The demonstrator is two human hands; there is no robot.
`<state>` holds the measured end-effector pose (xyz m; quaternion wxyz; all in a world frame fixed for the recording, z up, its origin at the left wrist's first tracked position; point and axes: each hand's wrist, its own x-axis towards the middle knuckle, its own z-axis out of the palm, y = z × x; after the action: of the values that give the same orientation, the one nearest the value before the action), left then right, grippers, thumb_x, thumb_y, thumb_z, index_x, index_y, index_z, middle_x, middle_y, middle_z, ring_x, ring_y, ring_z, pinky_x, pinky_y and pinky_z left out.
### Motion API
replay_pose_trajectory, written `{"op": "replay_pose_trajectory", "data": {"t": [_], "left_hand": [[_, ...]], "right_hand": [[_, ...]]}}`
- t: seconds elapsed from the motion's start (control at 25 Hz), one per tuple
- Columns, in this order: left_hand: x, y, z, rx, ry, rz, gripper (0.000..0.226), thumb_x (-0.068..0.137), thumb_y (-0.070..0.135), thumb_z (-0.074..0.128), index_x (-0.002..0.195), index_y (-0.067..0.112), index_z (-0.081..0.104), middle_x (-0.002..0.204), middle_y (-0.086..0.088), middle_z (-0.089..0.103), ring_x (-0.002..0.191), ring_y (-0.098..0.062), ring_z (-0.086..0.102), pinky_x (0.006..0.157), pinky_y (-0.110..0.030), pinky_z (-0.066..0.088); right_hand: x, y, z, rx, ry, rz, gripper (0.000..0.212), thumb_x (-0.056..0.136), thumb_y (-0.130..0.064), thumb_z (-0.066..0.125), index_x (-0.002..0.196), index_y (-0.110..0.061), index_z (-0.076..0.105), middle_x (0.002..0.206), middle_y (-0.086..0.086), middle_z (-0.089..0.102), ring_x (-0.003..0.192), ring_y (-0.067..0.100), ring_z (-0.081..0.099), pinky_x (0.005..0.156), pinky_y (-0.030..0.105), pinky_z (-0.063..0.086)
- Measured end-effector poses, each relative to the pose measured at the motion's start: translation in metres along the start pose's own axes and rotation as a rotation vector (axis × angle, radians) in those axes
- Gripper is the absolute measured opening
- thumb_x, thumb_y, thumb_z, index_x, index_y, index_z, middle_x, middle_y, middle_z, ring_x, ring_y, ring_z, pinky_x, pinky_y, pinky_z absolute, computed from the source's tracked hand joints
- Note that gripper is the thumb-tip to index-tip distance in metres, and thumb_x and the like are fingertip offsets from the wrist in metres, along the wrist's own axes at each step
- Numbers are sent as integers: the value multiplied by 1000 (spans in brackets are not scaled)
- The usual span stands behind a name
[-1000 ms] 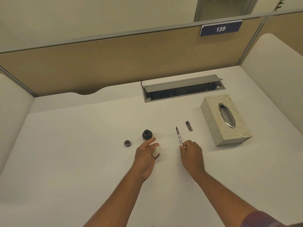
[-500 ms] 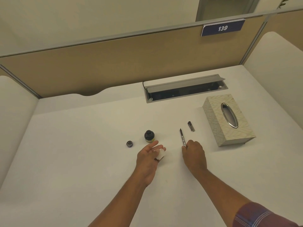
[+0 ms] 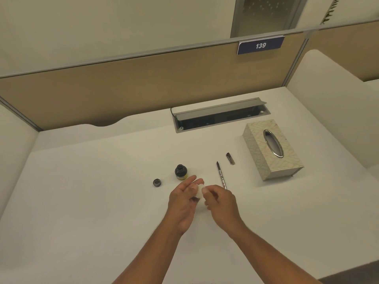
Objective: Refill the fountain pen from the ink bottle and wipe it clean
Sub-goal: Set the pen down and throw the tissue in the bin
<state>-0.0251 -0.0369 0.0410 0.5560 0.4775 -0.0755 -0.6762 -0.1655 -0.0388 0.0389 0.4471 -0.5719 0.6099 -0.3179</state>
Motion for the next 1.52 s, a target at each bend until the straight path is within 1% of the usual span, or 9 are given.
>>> {"op": "replay_pose_trajectory", "data": {"t": [0.12, 0.32, 0.48, 0.64, 0.8, 1.0, 1.2, 1.32, 1.52], "left_hand": [[-13, -1, 4, -33, -34, -42, 34, 104, -2, 60, 136, 5, 65, 130, -9, 79, 112, -22, 79, 98, -39, 59], [-39, -8, -9, -58, -109, -135, 40, 100, -5, 63, 137, 9, 66, 134, -6, 77, 126, -26, 72, 119, -52, 48], [-58, -13, -15, -37, -160, -229, 40, 98, 14, 69, 136, 2, 67, 134, -17, 75, 127, -38, 71, 119, -55, 47], [-70, -22, -24, -71, -208, -332, 39, 109, 21, 52, 139, -2, 62, 135, -24, 73, 127, -40, 71, 113, -50, 50], [-88, -43, -18, 186, -242, -292, 31, 103, 0, 63, 134, -1, 66, 125, -23, 78, 118, -37, 76, 110, -50, 55], [-110, -87, 10, 455, -275, -239, 36, 89, -1, 81, 124, 4, 72, 115, -20, 81, 108, -35, 80, 103, -47, 61], [-129, -158, 60, 737, -253, -158, 21, 87, 1, 84, 107, 8, 81, 106, -19, 81, 99, -30, 81, 91, -40, 67], [-138, -203, 85, 844, -211, -90, 16, 84, 7, 88, 97, 12, 80, 94, -11, 82, 94, -27, 81, 91, -43, 67], [-152, -273, 111, 935, -148, -108, 17, 85, 10, 87, 96, 9, 74, 85, -6, 81, 93, -31, 79, 95, -48, 65]], "right_hand": [[-21, -12, 4, 76, 11, 9, 15, 96, -34, 70, 95, -20, 76, 81, -5, 77, 75, 9, 72, 70, 30, 63], [-53, -15, 3, 30, 86, -2, 5, 94, -25, 74, 98, -22, 75, 85, -11, 78, 78, 1, 73, 68, 13, 55], [-80, -8, 4, 24, 213, 16, 6, 95, -30, 74, 93, -25, 77, 75, -12, 77, 74, 5, 74, 66, 24, 62], [-106, 4, -4, 118, 343, 127, 11, 93, -23, 77, 104, -24, 78, 74, -3, 75, 67, 12, 74, 64, 33, 63], [-132, 18, -25, 185, 329, 172, 15, 96, -22, 72, 107, -30, 80, 82, -10, 78, 71, 11, 73, 63, 23, 60], [-170, 49, -61, 179, 348, 187, 16, 98, -18, 69, 100, -28, 81, 85, -21, 76, 81, 0, 70, 67, 13, 56], [-207, 97, -127, 302, 380, 287, 17, 98, -16, 68, 100, -28, 80, 81, -9, 76, 78, 12, 72, 65, 19, 59], [-228, 122, -163, 436, 404, 313, 11, 97, -26, 71, 99, -25, 82, 83, -1, 80, 75, 17, 74, 69, 23, 61], [-245, 171, -205, 494, 464, 419, 7, 89, -14, 81, 93, -19, 83, 79, 5, 81, 67, 16, 72, 65, 27, 60]]}}
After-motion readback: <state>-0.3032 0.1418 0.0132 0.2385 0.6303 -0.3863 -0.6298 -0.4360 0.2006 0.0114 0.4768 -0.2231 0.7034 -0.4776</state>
